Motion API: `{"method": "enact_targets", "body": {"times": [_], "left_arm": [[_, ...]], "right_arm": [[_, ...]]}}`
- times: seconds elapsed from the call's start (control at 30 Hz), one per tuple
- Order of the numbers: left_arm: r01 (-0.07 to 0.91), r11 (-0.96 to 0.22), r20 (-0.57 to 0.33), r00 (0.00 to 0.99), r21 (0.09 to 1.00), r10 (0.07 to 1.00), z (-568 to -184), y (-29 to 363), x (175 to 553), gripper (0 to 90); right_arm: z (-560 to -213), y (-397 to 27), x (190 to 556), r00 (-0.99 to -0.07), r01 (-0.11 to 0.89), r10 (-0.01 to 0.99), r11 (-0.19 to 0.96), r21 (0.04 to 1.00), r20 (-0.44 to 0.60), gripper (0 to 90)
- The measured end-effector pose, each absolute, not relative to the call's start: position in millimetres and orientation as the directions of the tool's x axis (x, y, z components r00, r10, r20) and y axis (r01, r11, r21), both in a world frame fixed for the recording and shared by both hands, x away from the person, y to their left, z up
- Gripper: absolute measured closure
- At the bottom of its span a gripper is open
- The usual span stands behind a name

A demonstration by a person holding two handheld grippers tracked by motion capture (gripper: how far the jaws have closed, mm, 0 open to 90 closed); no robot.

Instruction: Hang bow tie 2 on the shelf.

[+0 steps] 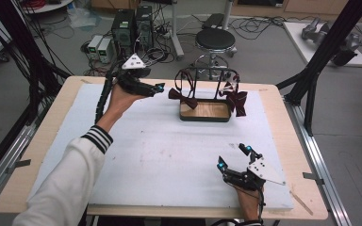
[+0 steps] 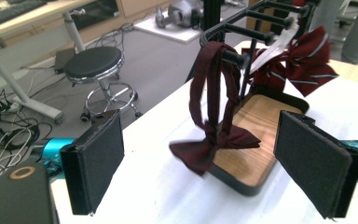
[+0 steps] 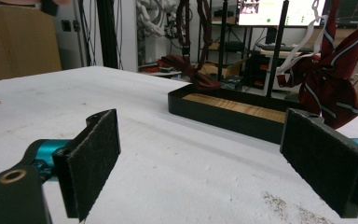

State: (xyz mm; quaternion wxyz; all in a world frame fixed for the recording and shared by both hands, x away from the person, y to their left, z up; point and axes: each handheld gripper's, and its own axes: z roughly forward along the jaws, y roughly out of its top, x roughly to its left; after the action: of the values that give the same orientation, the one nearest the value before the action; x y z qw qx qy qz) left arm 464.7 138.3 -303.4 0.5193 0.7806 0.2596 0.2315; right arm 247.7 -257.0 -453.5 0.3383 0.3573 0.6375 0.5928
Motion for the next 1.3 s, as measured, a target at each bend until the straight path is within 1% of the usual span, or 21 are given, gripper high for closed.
{"method": "enact_targets", "body": {"times": [0.2, 0.27, 0.5, 0.63, 0.8, 0.97, 1.13, 1.3], "left_arm": [[0.121, -0.311, 0.115, 0.756, 0.943, 0.645, -310.3, 173.8, 429.0, 16.5], [0.099, -0.314, 0.138, 0.749, 0.944, 0.648, -314.5, 187.4, 413.9, 16.6], [0.064, -0.264, 0.136, 0.726, 0.963, 0.675, -334.8, 235.3, 359.1, 16.6], [0.073, -0.257, 0.128, 0.719, 0.964, 0.683, -357.7, 253.4, 332.9, 16.5], [0.102, -0.21, 0.079, 0.702, 0.972, 0.708, -385.5, 273.7, 307.3, 16.4], [0.09, -0.18, 0.073, 0.677, 0.98, 0.733, -410.4, 285.2, 290.6, 16.6], [0.051, -0.153, 0.085, 0.644, 0.987, 0.76, -423.5, 291.8, 280.2, 16.6], [0.027, -0.134, 0.086, 0.637, 0.991, 0.766, -433.6, 291.2, 275.6, 16.6]], "right_arm": [[-453.3, -257.1, 248.2, -0.514, 0.051, 0.858, 0.049, 0.997, -0.016, 11.2], [-453.3, -256.3, 247.5, -0.509, 0.051, 0.86, 0.053, 0.997, -0.02, 11.3], [-452.9, -253.3, 247.4, -0.5, 0.053, 0.865, 0.077, 0.996, -0.04, 11.3], [-452.7, -251.8, 247.6, -0.497, 0.05, 0.866, 0.096, 0.994, -0.059, 11.3], [-452.7, -251.3, 247.7, -0.496, 0.049, 0.866, 0.103, 0.994, -0.065, 11.3], [-452.7, -251.0, 247.5, -0.491, 0.05, 0.869, 0.103, 0.993, -0.066, 11.3], [-452.6, -251.1, 247.4, -0.489, 0.05, 0.87, 0.102, 0.993, -0.065, 11.3], [-452.7, -251.1, 247.2, -0.49, 0.051, 0.869, 0.099, 0.994, -0.062, 11.3]]}}
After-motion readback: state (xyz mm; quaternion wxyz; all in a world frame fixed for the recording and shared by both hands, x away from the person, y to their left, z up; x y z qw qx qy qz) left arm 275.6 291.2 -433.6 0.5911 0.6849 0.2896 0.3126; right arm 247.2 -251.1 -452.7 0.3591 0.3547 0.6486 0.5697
